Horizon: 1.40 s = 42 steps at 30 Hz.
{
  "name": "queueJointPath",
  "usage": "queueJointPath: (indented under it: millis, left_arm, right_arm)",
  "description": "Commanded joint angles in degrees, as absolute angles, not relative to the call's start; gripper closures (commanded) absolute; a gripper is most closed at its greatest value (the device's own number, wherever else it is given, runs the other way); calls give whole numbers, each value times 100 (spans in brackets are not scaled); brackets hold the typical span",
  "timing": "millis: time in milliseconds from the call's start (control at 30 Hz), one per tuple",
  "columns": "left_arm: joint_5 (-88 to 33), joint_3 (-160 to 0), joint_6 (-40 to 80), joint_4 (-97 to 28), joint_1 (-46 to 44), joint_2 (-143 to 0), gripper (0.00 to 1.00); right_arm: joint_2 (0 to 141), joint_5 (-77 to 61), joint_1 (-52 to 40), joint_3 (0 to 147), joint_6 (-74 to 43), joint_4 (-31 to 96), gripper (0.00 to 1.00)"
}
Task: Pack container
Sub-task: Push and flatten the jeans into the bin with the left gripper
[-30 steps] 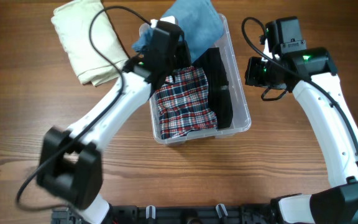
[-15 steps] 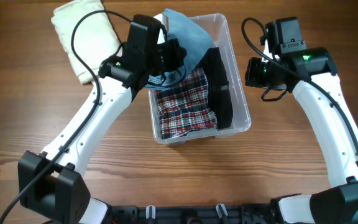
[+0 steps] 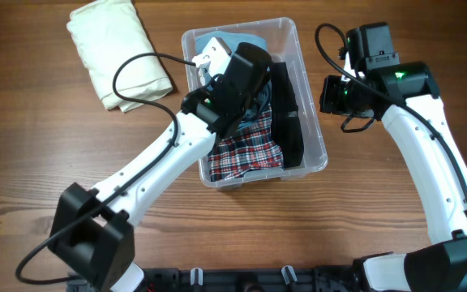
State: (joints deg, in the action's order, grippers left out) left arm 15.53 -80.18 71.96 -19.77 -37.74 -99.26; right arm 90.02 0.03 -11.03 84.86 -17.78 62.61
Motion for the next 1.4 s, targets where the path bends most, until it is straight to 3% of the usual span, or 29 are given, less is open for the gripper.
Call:
queueJointPath:
  millis: [0,167,267,300,367,433,533,700,800,1000,1100,1300,1333,1367]
  left_arm:
    - [1789,-8103,7105,-1809,-3771,-10009,1]
    - [2108,-8103,5669,-1470,-3732,-8702,0]
    - [1861,-8101,4032,-1175,-3511,-8525,1]
    - [1498,-8101,3918,-1208,-3380,-8552,7]
    - [1243,-8101,3918,-1118,-3232,-8600,37]
    - [1116,-8101,3918,-1131,-3142,-8761,96]
    - [89,-8101,3922,-1846,-3098,-9498,96]
    - [-937,-8088,4390,-4346,-3199,-11690,96]
    - [-2386,-8088,4370,-4152,-3096,-12648,96]
    - [-1868,-8184,4023,-4095,-2569,-11957,96]
    - [-1546,-8184,3743,-4178,-2143,-11461,80]
    - [-1503,-8184,2711,-4224,-1909,-10038,69]
    - [-1389,-8184,2626,-4248,-1876,-9762,65]
    - [-1138,-8184,2567,-4270,-1809,-9417,53]
  right_arm:
    - [9054,-5,-1074,8473,-1793,6270,52]
    - [9054,-3,-1074,8473,-1798,6219,52]
    - [9054,-5,-1074,8473,-1800,6217,52]
    - [9054,-5,-1074,8473,-1798,6219,52]
    - [9054,-5,-1074,8473,-1802,6230,52]
    - [9054,-8,-1074,8473,-1802,6243,52]
    - [9054,-10,-1076,8473,-1802,6243,52]
    - [9054,-8,-1085,8473,-1804,6261,52]
    - [9054,-5,-1085,8473,-1800,6329,52]
    - [9054,-5,-1085,8473,-1798,6329,52]
    - [9054,-5,-1085,8473,-1802,6326,52]
    - [9054,268,-808,8473,-1787,5900,53]
    - [9054,381,-742,8473,-1791,5918,54]
    - [9067,427,-698,8466,-1802,6020,58]
